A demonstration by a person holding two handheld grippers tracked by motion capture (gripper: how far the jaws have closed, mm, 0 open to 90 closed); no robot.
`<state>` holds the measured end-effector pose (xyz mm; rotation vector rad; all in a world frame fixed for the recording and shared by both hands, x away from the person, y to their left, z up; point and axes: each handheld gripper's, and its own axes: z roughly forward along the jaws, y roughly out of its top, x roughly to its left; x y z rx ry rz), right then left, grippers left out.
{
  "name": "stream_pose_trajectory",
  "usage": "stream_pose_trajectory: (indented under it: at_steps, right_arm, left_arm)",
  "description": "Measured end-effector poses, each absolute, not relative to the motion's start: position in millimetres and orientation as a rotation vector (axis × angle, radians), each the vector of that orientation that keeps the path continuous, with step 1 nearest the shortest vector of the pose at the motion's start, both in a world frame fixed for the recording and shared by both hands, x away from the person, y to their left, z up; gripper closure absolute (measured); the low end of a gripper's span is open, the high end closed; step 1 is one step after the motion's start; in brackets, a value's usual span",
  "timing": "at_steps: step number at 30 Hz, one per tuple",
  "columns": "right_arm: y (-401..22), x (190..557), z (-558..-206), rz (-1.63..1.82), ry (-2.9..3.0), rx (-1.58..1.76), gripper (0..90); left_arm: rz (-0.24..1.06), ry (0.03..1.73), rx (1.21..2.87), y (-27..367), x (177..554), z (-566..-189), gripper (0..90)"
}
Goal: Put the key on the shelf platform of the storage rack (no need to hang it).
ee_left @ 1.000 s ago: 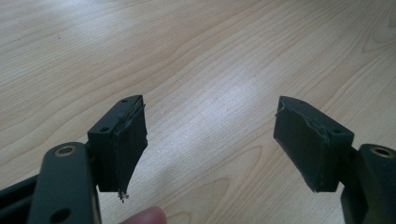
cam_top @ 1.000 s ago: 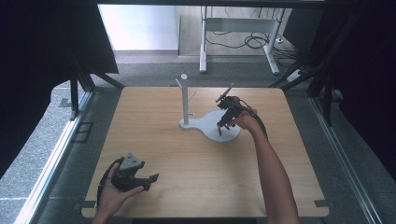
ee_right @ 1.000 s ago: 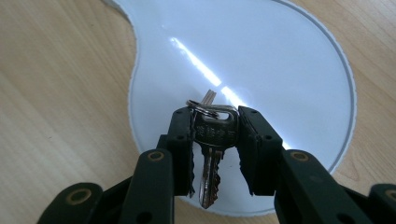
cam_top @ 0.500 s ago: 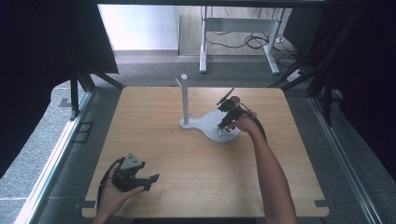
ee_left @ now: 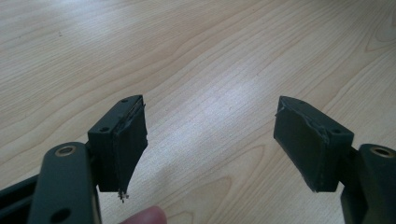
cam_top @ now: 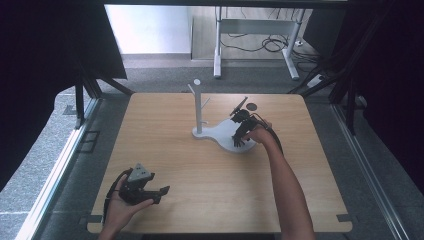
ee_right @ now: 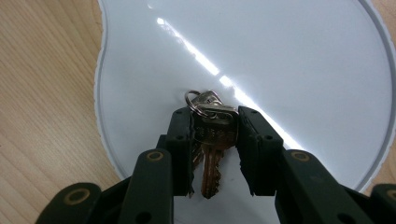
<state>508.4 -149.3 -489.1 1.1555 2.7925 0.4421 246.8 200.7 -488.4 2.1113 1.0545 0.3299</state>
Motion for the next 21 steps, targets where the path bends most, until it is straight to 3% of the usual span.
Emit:
stream_pose_trajectory:
  at_steps: [5, 21]
  right_arm:
    - [-151, 508, -490, 0.438, 2.788, 1.158, 66.0]
    - [-156, 501, -477, 0.520, 2.739, 1.180, 45.9]
  left_arm:
    - [0.331, 1.055, 2.111, 201, 247, -488, 25.9]
    - [0.332, 1.056, 2.111, 201, 247, -488, 25.8]
